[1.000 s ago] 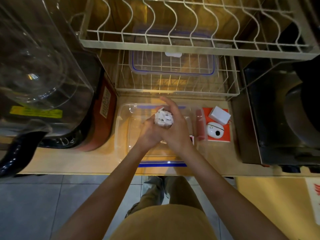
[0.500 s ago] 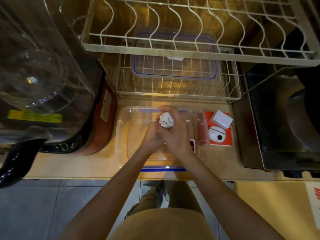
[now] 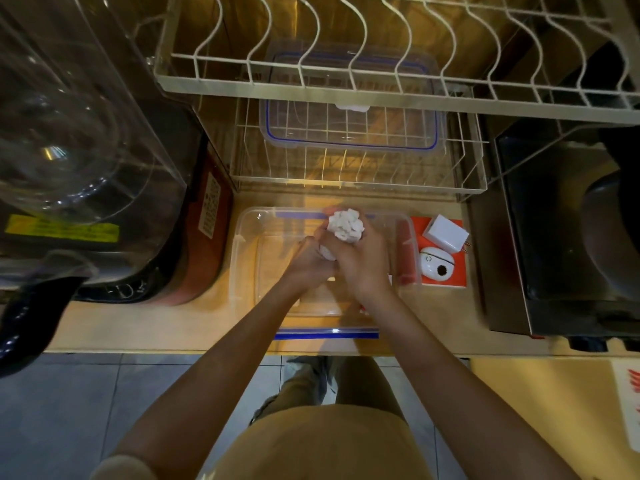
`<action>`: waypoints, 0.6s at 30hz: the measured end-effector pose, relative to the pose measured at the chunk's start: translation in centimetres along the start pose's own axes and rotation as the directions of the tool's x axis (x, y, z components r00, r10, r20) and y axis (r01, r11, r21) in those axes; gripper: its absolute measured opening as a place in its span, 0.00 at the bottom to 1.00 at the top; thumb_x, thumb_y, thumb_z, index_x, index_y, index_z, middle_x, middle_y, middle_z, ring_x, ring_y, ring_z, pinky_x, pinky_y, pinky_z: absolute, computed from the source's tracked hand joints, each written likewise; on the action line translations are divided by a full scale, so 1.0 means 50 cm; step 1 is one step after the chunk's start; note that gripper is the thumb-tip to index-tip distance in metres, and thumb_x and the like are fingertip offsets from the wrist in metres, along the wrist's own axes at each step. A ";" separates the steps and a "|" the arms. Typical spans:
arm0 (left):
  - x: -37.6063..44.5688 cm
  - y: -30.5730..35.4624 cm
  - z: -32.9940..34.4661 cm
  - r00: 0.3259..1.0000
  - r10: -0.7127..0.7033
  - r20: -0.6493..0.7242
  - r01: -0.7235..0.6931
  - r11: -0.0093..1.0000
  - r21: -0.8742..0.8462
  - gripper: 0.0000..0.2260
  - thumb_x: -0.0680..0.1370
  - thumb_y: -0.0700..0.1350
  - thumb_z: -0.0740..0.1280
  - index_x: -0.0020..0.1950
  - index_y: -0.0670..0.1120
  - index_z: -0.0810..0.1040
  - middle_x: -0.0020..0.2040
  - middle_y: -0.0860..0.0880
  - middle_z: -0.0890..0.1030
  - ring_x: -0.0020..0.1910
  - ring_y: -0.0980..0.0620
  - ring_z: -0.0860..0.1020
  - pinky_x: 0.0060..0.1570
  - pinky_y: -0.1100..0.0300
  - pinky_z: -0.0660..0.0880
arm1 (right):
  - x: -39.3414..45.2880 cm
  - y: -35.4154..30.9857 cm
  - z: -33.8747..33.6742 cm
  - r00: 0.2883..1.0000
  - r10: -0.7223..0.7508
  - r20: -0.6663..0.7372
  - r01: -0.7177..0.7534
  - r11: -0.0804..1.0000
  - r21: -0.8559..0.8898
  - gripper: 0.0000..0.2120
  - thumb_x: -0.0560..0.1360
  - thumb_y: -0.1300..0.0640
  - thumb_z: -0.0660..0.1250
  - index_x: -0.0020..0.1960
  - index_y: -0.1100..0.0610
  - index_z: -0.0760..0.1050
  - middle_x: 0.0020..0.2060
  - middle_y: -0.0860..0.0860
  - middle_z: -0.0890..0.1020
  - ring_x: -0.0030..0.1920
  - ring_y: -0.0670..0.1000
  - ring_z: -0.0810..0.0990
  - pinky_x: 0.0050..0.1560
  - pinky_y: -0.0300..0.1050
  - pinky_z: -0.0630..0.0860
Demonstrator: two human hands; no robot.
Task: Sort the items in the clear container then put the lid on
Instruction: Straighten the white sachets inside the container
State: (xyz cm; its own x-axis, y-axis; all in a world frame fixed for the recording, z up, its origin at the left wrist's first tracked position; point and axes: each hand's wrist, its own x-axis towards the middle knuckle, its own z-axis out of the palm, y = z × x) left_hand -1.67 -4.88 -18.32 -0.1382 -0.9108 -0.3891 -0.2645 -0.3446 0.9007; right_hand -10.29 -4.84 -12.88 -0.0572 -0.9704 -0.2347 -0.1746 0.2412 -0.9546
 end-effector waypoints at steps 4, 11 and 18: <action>-0.007 0.017 -0.014 0.989 0.146 0.032 -0.144 0.988 -0.056 0.19 0.69 0.37 0.73 0.53 0.56 0.75 0.55 0.46 0.81 0.57 0.48 0.78 0.58 0.53 0.75 | 0.005 -0.015 -0.014 1.000 0.028 0.006 -0.029 0.996 0.079 0.08 0.69 0.67 0.71 0.43 0.56 0.76 0.36 0.47 0.80 0.35 0.34 0.79 0.38 0.25 0.73; -0.009 0.019 -0.062 0.979 0.164 0.120 -0.202 0.728 0.655 0.11 0.68 0.45 0.70 0.49 0.45 0.79 0.45 0.43 0.84 0.44 0.46 0.81 0.38 0.60 0.69 | 0.022 -0.005 -0.085 0.975 0.067 0.210 -0.059 0.997 -0.044 0.09 0.65 0.64 0.75 0.39 0.52 0.80 0.38 0.45 0.83 0.41 0.39 0.81 0.43 0.33 0.77; -0.029 -0.007 -0.082 0.974 -0.018 0.225 -0.199 0.400 0.895 0.11 0.71 0.47 0.66 0.49 0.44 0.78 0.47 0.43 0.81 0.46 0.44 0.79 0.36 0.57 0.67 | 0.012 0.027 -0.064 0.760 -0.009 0.649 0.605 0.374 -0.703 0.23 0.69 0.42 0.68 0.60 0.52 0.75 0.56 0.51 0.81 0.59 0.53 0.76 0.64 0.48 0.62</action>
State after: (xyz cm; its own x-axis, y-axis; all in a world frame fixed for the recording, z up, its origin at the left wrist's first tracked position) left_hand 2.55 -4.39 -17.28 -0.3449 -0.8298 -0.4387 -0.9320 0.2472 0.2651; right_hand -13.69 -5.04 -13.70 0.5963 -0.7490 -0.2889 -0.7911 -0.4872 -0.3700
